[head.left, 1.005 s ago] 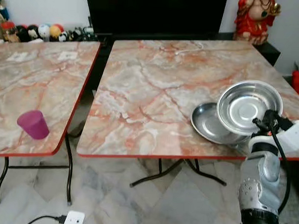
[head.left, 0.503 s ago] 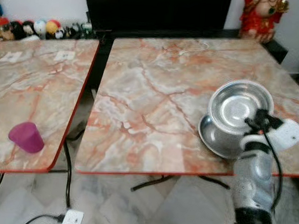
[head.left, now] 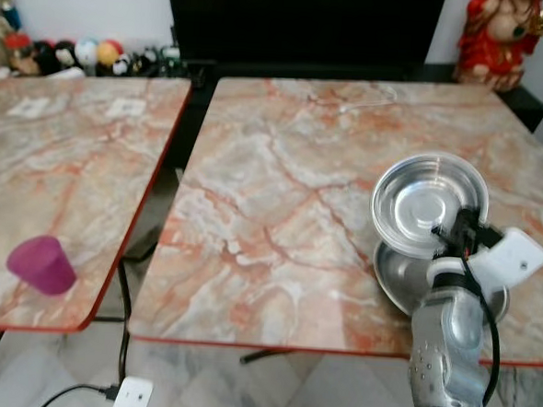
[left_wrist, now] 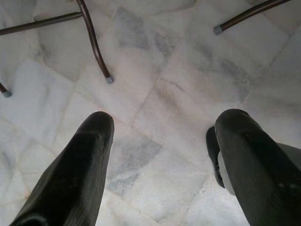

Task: Setting the table

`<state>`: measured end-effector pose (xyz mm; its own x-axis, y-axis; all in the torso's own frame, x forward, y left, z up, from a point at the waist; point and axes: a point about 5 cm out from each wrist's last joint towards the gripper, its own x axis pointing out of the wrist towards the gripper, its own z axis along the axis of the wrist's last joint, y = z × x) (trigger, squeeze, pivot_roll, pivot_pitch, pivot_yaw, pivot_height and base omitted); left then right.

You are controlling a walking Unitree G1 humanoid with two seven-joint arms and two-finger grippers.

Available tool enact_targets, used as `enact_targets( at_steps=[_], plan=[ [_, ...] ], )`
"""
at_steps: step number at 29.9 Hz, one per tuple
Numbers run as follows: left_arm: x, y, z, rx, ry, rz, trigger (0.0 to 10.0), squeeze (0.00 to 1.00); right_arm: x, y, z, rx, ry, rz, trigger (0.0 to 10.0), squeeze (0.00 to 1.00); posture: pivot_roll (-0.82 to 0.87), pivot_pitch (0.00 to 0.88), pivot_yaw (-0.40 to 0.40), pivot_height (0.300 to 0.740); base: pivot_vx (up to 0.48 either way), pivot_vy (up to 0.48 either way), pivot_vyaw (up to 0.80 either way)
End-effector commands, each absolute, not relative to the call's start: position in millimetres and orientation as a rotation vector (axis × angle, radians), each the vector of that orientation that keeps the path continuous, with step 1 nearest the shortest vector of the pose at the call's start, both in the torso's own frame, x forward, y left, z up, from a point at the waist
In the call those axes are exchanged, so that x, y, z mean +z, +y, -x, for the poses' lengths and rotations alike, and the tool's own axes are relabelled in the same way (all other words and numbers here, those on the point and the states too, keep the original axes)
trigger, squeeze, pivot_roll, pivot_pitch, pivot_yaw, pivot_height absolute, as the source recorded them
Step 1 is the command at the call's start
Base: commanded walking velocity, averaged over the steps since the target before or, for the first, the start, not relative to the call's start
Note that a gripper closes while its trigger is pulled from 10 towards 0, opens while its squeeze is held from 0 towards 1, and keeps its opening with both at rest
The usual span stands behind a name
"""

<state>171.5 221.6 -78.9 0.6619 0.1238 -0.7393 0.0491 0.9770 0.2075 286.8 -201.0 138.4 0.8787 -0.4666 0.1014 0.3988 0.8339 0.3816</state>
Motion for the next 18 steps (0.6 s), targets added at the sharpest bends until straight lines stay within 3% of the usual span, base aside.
enact_targets(
  at_steps=[1, 6, 18],
  plan=[
    [-78, 225, -173, 0.040, 0.848, -0.226, 10.0, 0.00, 156, -202, -283, -0.491, -0.236, -0.323, 10.0, 0.00, -0.10, 0.025, 0.050, 0.732, 0.000, 0.000, 0.00],
    [-76, 228, -175, 0.040, 0.839, -0.237, 10.0, 0.00, 148, -205, -265, -0.643, -0.072, -0.413, 10.0, 0.00, -0.11, 0.037, 0.057, 0.732, 0.000, 0.000, 0.00],
    [-75, 225, -178, 0.032, 0.827, -0.233, 10.0, 0.00, 122, -204, -273, -0.651, 0.132, -0.605, 10.0, 0.00, -0.10, 0.044, 0.058, 0.732, 0.000, 0.000, 0.00]
  ],
)
